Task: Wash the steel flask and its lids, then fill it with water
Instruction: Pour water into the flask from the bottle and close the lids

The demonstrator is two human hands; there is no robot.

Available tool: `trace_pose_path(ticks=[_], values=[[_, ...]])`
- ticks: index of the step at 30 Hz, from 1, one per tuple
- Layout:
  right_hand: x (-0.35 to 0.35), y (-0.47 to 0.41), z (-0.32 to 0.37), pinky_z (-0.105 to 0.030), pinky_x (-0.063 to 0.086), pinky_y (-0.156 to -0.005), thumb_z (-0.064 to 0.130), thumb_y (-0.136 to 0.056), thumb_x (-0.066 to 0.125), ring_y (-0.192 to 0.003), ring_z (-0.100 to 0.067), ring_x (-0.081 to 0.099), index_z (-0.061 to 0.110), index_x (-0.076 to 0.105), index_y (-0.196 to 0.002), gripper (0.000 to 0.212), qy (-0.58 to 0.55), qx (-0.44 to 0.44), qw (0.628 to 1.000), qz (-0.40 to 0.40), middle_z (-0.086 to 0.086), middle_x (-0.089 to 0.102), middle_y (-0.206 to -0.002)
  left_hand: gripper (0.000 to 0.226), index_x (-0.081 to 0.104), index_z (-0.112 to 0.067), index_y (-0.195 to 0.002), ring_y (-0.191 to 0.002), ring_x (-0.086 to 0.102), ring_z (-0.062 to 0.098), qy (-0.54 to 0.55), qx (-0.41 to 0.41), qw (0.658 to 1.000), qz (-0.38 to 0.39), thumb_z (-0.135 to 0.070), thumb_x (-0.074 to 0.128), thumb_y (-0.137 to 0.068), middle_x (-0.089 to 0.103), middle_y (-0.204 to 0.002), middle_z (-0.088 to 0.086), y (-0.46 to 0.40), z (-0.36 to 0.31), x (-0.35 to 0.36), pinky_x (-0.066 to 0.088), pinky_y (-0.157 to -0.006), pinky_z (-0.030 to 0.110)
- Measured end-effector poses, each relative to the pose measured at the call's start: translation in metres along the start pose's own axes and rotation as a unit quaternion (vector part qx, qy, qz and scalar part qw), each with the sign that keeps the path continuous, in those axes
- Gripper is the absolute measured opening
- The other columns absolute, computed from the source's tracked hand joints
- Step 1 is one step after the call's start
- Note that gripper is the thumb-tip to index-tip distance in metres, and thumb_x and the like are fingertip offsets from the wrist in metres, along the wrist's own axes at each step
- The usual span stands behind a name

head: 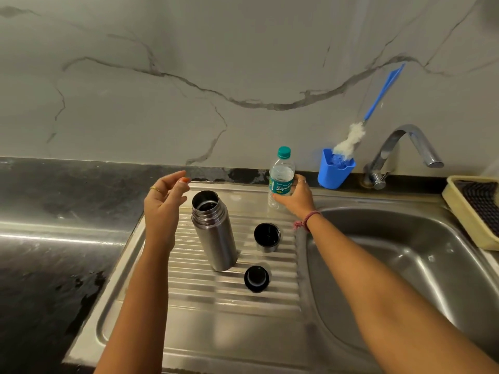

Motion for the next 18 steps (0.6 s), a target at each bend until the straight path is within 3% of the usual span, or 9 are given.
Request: trace_pose_path(ticks=[8,13,15,18], values=[[-0.010,0.007,-0.009,-0.029,0.041,-0.099,0.022,-0.073,0.082,-0.128,-0.023,0.046,0.011,0.032,-0.143,0.087,0.039,-0.003,0.999,0.026,-0.011,0.042,-0.142,0.021,0.065,-0.017,-0.115,-0.100,0.066,0.013,0.010,-0.047,0.999,-0.008,-0.026,0.052,-0.102,0.071,-0.106,-0.003,0.018,0.012,-0.015,0.053,-0.088,0.031],[-0.027,0.040,0.000,-0.030,0.042,-0.099,0.016,-0.077,0.079,-0.129,-0.024,0.046,0.010,0.032,-0.143,0.082,-0.006,-0.016,1.000,-0.021,-0.013,0.043,-0.143,0.019,0.065,-0.021,-0.113,-0.103,0.066,0.019,0.009,-0.069,0.997,-0.010,-0.029,0.053,-0.101,0.071,-0.106,-0.003,0.037,0.022,-0.023,0.052,-0.086,0.031],[-0.032,0.065,0.004,-0.025,0.043,-0.094,0.013,-0.080,0.076,-0.127,-0.022,0.047,0.011,0.035,-0.142,0.074,-0.053,-0.020,0.998,-0.039,-0.011,0.045,-0.141,0.024,0.062,-0.022,-0.120,-0.107,0.065,0.020,-0.002,-0.079,0.997,0.023,-0.033,0.057,-0.098,0.069,-0.113,0.000,0.044,0.030,-0.024,0.052,-0.089,0.032],[-0.035,0.110,0.005,-0.012,0.043,-0.085,0.017,-0.085,0.071,-0.120,-0.015,0.051,0.014,0.042,-0.137,0.060,-0.108,-0.014,0.992,-0.067,-0.004,0.051,-0.135,0.054,0.051,-0.030,-0.131,-0.112,0.062,0.013,-0.032,-0.088,0.989,0.114,-0.045,0.068,-0.082,0.063,-0.124,-0.003,0.058,0.046,-0.022,0.051,-0.093,0.029]])
Point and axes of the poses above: each hand's wrist, its own y-axis away from the middle knuckle, its own x-axis out of the palm, z = x × y, the point moved 6 cm from there along -y, towards the middle knuckle
